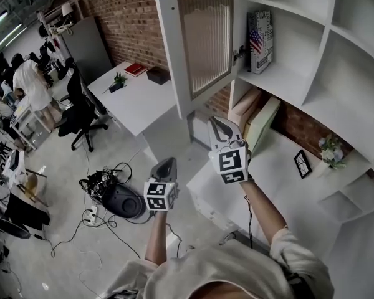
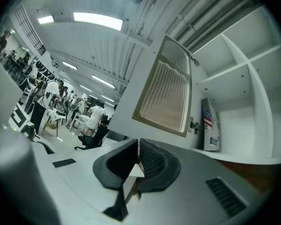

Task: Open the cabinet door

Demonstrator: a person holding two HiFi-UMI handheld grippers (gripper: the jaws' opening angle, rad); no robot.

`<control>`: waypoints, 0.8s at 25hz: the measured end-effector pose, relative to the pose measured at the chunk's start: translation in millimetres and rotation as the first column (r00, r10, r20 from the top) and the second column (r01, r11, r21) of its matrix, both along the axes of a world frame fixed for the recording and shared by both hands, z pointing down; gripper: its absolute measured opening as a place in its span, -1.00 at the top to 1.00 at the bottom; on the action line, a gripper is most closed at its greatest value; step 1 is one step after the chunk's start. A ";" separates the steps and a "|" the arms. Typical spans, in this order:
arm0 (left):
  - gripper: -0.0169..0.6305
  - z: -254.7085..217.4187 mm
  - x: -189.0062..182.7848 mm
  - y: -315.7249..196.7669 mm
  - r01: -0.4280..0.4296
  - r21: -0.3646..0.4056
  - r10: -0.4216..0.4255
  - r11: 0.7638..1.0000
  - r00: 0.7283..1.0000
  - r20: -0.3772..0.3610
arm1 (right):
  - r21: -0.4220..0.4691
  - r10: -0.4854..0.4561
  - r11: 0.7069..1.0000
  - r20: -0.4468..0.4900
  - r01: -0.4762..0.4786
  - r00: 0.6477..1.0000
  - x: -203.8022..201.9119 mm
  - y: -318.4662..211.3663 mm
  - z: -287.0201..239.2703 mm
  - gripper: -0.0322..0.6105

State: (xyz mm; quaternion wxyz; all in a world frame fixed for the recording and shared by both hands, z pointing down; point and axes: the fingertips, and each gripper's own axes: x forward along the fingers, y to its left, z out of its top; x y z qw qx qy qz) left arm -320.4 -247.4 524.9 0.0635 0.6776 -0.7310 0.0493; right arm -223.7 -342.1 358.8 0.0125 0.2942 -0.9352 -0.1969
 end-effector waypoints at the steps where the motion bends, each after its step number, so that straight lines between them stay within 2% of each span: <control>1: 0.87 -0.8 3.2 -3.5 -0.010 0.000 0.010 1.000 1.000 0.001 | -0.012 0.015 1.000 -0.001 -0.015 1.000 7.5 -3.4 5.1 0.82; 11: 0.87 1.8 55.8 -49.2 -0.150 -0.008 0.150 0.989 0.989 -0.001 | -0.127 0.160 0.979 -0.004 -0.159 0.987 95.5 -34.6 57.6 0.86; 20: 0.87 9.5 93.3 -76.4 -0.240 -0.018 0.240 0.971 0.971 -0.012 | -0.194 0.322 0.927 -0.023 -0.321 0.946 183.6 -45.2 107.3 0.86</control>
